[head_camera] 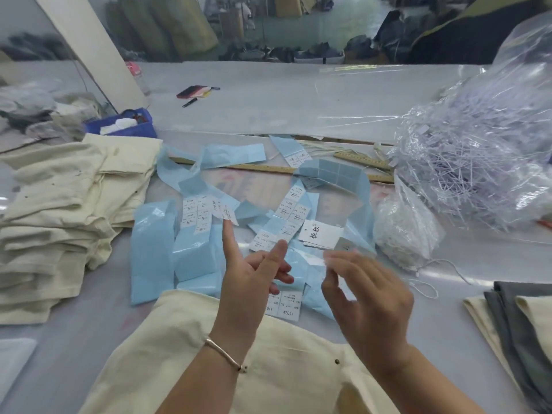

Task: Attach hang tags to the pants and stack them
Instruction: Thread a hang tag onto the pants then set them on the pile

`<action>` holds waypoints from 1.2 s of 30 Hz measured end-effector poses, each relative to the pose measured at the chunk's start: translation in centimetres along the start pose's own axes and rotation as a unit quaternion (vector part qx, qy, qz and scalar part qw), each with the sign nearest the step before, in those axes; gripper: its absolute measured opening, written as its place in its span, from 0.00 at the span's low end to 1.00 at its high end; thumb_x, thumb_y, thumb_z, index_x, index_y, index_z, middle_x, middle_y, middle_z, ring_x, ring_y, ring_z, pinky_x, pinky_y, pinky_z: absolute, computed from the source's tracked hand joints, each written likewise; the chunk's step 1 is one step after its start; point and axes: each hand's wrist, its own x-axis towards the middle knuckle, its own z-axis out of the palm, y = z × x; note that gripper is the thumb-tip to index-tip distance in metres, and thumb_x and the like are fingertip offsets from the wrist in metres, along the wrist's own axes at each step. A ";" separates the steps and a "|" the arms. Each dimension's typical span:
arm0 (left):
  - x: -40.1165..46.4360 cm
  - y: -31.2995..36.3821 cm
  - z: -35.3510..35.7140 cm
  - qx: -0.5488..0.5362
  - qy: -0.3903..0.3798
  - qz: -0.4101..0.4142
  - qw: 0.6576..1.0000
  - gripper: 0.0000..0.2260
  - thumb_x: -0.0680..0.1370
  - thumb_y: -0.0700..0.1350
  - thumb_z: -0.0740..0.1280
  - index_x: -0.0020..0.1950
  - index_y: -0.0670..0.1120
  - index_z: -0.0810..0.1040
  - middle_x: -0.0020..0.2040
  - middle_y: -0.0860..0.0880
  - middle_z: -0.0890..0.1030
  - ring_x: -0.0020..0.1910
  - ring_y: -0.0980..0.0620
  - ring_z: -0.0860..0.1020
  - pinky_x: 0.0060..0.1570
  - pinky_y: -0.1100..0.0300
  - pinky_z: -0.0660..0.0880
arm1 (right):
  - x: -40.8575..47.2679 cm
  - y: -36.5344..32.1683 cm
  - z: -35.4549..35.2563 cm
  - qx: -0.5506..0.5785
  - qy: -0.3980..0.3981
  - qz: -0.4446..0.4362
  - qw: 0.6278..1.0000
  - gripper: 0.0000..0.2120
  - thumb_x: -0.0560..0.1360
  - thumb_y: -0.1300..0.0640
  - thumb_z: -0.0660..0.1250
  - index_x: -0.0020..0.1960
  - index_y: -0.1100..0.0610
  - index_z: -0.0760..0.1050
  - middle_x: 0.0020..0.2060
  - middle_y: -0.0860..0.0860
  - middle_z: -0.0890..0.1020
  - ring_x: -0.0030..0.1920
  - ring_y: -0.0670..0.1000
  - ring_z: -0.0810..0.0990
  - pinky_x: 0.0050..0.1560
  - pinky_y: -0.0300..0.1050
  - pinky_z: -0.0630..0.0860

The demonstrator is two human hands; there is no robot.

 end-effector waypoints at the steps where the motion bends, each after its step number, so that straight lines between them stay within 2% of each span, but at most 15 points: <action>1: -0.6 0.4 0.2 0.003 -0.005 0.014 1.000 0.44 0.73 0.53 0.73 0.75 0.65 0.44 0.36 0.47 0.83 0.34 0.53 0.81 0.31 0.65 0.73 | -0.5 -0.8 -1.0 0.015 -0.006 0.002 1.000 0.05 0.73 0.64 0.68 0.41 0.60 0.82 0.42 0.49 0.85 0.42 0.51 0.83 0.49 0.43 0.78; 5: -2.6 1.0 0.0 0.017 -0.023 0.061 0.998 0.43 0.76 0.36 0.69 0.77 0.61 0.45 0.34 0.50 0.80 0.31 0.56 0.77 0.33 0.66 0.74 | -1.6 -3.9 -4.0 0.032 -0.053 -0.001 0.998 0.05 0.71 0.64 0.70 0.38 0.62 0.83 0.42 0.51 0.84 0.39 0.53 0.83 0.42 0.42 0.77; 7: -3.6 1.3 -0.4 0.013 -0.042 0.061 0.997 0.43 0.75 0.33 0.68 0.78 0.59 0.46 0.34 0.50 0.78 0.32 0.55 0.74 0.34 0.65 0.74 | -1.7 -5.4 -5.1 0.078 -0.113 0.031 0.990 0.02 0.69 0.62 0.73 0.37 0.59 0.82 0.40 0.49 0.83 0.39 0.52 0.82 0.39 0.43 0.77; 8: -4.2 1.4 -0.7 0.007 -0.054 0.063 0.996 0.43 0.74 0.34 0.68 0.77 0.59 0.47 0.34 0.50 0.76 0.32 0.55 0.72 0.34 0.65 0.73 | -1.6 -6.3 -5.7 0.138 -0.156 0.079 0.975 0.04 0.68 0.58 0.75 0.37 0.57 0.81 0.39 0.48 0.82 0.39 0.50 0.81 0.39 0.43 0.76; 9: -4.9 1.5 -0.9 0.002 -0.070 0.069 0.995 0.42 0.72 0.36 0.67 0.77 0.59 0.48 0.33 0.50 0.74 0.32 0.55 0.71 0.33 0.66 0.72 | -1.2 -7.1 -6.2 0.215 -0.200 0.146 0.945 0.07 0.67 0.53 0.76 0.36 0.55 0.80 0.37 0.46 0.80 0.38 0.49 0.80 0.38 0.43 0.75; 11: -6.3 1.7 -1.5 -0.007 -0.110 0.076 0.991 0.42 0.70 0.38 0.65 0.77 0.59 0.48 0.33 0.51 0.72 0.31 0.56 0.69 0.32 0.66 0.70 | -0.6 -8.7 -6.9 0.346 -0.248 0.299 0.854 0.15 0.65 0.42 0.76 0.34 0.53 0.78 0.32 0.49 0.80 0.35 0.48 0.78 0.38 0.41 0.73; 13: -7.8 1.9 -2.1 -0.043 -0.165 0.073 0.983 0.43 0.70 0.39 0.66 0.78 0.59 0.48 0.33 0.50 0.71 0.30 0.55 0.69 0.30 0.66 0.71 | -0.5 -9.5 -7.0 0.408 -0.265 0.389 0.782 0.21 0.62 0.38 0.76 0.33 0.57 0.77 0.30 0.53 0.80 0.33 0.49 0.74 0.37 0.43 0.70; 15: -8.9 2.0 -2.8 -0.084 -0.223 0.062 0.969 0.43 0.70 0.40 0.67 0.77 0.60 0.48 0.34 0.50 0.72 0.29 0.55 0.71 0.29 0.65 0.72 | -0.6 -10.4 -7.0 0.426 -0.286 0.423 0.747 0.25 0.60 0.41 0.77 0.32 0.62 0.73 0.30 0.63 0.77 0.33 0.52 0.70 0.36 0.47 0.66; 17: -9.5 2.2 -3.6 -0.114 -0.255 0.041 0.959 0.43 0.70 0.42 0.70 0.77 0.61 0.49 0.34 0.49 0.73 0.29 0.54 0.73 0.28 0.63 0.72 | -0.7 -11.3 -7.2 0.443 -0.304 0.428 0.727 0.29 0.60 0.45 0.78 0.34 0.69 0.70 0.30 0.62 0.77 0.32 0.52 0.70 0.33 0.45 0.65; 19: -10.0 2.5 -4.2 -0.137 -0.268 0.019 0.953 0.45 0.69 0.43 0.73 0.76 0.63 0.49 0.34 0.46 0.73 0.29 0.51 0.74 0.28 0.61 0.73 | -0.6 -12.1 -7.5 0.454 -0.319 0.425 0.715 0.29 0.62 0.48 0.78 0.37 0.74 0.70 0.30 0.56 0.81 0.31 0.48 0.73 0.32 0.38 0.68; 23: -10.7 3.1 -5.1 -0.152 -0.285 0.006 0.946 0.45 0.69 0.42 0.76 0.75 0.64 0.51 0.35 0.45 0.73 0.28 0.50 0.73 0.29 0.59 0.74 | -0.6 -13.1 -7.9 0.472 -0.321 0.423 0.704 0.27 0.63 0.50 0.76 0.40 0.75 0.72 0.31 0.55 0.82 0.31 0.46 0.76 0.31 0.36 0.70; 26: -11.0 3.4 -5.5 -0.150 -0.286 0.004 0.946 0.47 0.67 0.48 0.79 0.75 0.65 0.52 0.36 0.46 0.74 0.28 0.48 0.72 0.30 0.55 0.73 | -0.5 -13.6 -8.1 0.479 -0.309 0.428 0.701 0.23 0.64 0.50 0.76 0.37 0.70 0.73 0.31 0.56 0.81 0.31 0.47 0.75 0.31 0.35 0.70; 30: -11.4 3.7 -5.7 -0.151 -0.284 0.012 0.947 0.47 0.66 0.50 0.80 0.74 0.65 0.53 0.37 0.45 0.75 0.30 0.46 0.73 0.33 0.49 0.71 | -0.7 -14.0 -8.4 0.498 -0.299 0.422 0.696 0.10 0.65 0.52 0.75 0.33 0.57 0.77 0.31 0.58 0.81 0.30 0.47 0.76 0.31 0.35 0.70; 32: -11.6 3.6 -5.8 -0.150 -0.285 0.016 0.947 0.46 0.68 0.47 0.78 0.75 0.64 0.52 0.37 0.45 0.75 0.30 0.45 0.74 0.33 0.48 0.71 | -0.9 -14.1 -8.5 0.504 -0.298 0.419 0.694 0.10 0.65 0.53 0.75 0.33 0.56 0.77 0.31 0.58 0.80 0.32 0.48 0.77 0.32 0.36 0.70; 36: -11.9 3.8 -6.1 -0.149 -0.286 0.019 0.946 0.43 0.70 0.42 0.74 0.75 0.64 0.52 0.36 0.44 0.75 0.28 0.46 0.75 0.29 0.54 0.73 | -0.9 -14.3 -8.5 0.500 -0.297 0.410 0.702 0.12 0.67 0.51 0.74 0.34 0.58 0.76 0.31 0.57 0.81 0.32 0.50 0.75 0.32 0.36 0.71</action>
